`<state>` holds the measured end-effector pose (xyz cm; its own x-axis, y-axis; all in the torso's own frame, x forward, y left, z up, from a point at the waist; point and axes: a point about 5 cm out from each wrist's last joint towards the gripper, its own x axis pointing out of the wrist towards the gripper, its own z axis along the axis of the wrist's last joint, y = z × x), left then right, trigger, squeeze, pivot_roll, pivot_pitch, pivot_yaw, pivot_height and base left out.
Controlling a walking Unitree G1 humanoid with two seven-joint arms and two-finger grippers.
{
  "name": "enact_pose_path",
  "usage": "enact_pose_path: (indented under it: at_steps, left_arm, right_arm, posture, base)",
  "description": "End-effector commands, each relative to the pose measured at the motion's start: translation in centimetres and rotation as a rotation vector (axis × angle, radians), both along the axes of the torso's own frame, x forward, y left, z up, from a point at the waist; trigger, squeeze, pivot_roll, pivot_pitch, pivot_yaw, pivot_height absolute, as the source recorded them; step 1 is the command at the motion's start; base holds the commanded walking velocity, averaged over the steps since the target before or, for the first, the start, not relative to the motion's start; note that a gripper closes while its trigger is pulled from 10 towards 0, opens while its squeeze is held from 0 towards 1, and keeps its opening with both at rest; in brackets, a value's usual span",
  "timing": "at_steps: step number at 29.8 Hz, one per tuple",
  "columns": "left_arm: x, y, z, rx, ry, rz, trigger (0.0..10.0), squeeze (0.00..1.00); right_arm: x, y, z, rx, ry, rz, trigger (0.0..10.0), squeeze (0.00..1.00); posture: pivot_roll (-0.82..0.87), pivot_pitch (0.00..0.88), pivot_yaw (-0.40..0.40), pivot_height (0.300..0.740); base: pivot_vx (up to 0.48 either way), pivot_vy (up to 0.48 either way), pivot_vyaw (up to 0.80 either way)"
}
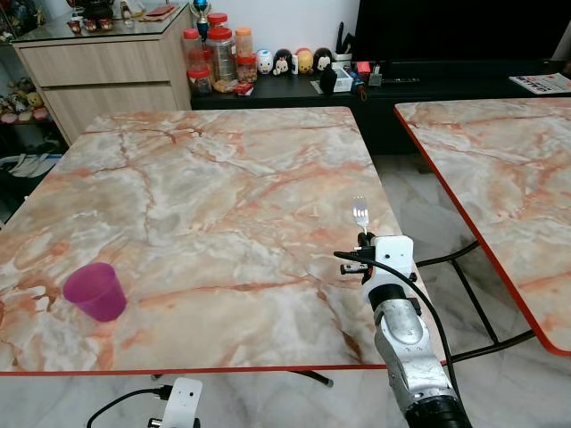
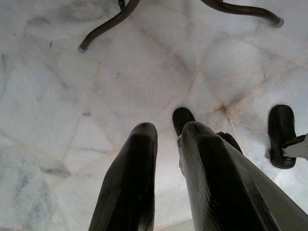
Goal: Setting the table
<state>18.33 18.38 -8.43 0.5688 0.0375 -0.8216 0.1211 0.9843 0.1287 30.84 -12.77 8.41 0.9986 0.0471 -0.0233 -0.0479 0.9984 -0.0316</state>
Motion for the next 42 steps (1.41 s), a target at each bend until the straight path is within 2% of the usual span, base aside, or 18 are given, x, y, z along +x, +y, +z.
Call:
enact_pose_path:
  at_steps: [1,18,28,33,37,39,42]
  left_arm:
    - [0.1,0.0,0.1,0.015,-0.005,-0.016,10.0,0.0]
    - [0.1,-0.1,0.0,0.018,-0.003,-0.021,10.0,0.0]
    - [0.0,0.0,0.0,0.016,-0.003,-0.009,10.0,0.0]
    - [-0.1,0.0,0.0,0.013,-0.001,-0.006,10.0,0.0]
    - [-0.1,0.0,0.0,0.013,-0.001,-0.006,10.0,0.0]
    - [-0.1,0.0,-0.1,0.006,0.003,-0.007,10.0,0.0]
    - [-0.1,0.0,-0.1,0.002,0.004,-0.006,10.0,0.0]
  right_arm:
    - [0.1,-0.1,0.7,0.006,-0.037,0.0,10.0,0.0]
    - [0.1,-0.9,0.2,-0.027,-0.013,-0.021,10.0,0.0]
    - [0.1,-1.3,0.0,-0.031,0.0,-0.037,10.0,0.0]
    - [-0.2,-1.7,-1.5,-0.007,0.071,-0.059,10.0,0.0]
    - [-0.3,-1.8,-1.8,-0.003,0.083,-0.066,10.0,0.0]
    - [-0.8,-2.5,-3.6,0.018,0.176,-0.066,10.0,0.0]
    - [-1.4,-3.5,-5.1,0.029,0.231,-0.082,10.0,0.0]
  posture:
    - [-0.09,0.0,0.021,0.74]
    - [-0.1,0.0,0.014,0.74]
    - [-0.1,0.0,0.014,0.74]
    - [-0.09,0.0,0.017,0.74]
    - [-0.09,0.0,0.017,0.74]
    - [-0.09,0.0,0.019,0.74]
    - [-0.09,0.0,0.018,0.74]
  base:
    - [0.0,-0.375,0.0]
    - [0.0,-0.358,0.0]
    - [0.0,0.0,0.0]
    - [0.0,0.0,0.0]
    - [0.0,0.0,0.0]
    - [0.0,0.0,0.0]
    - [0.0,0.0,0.0]
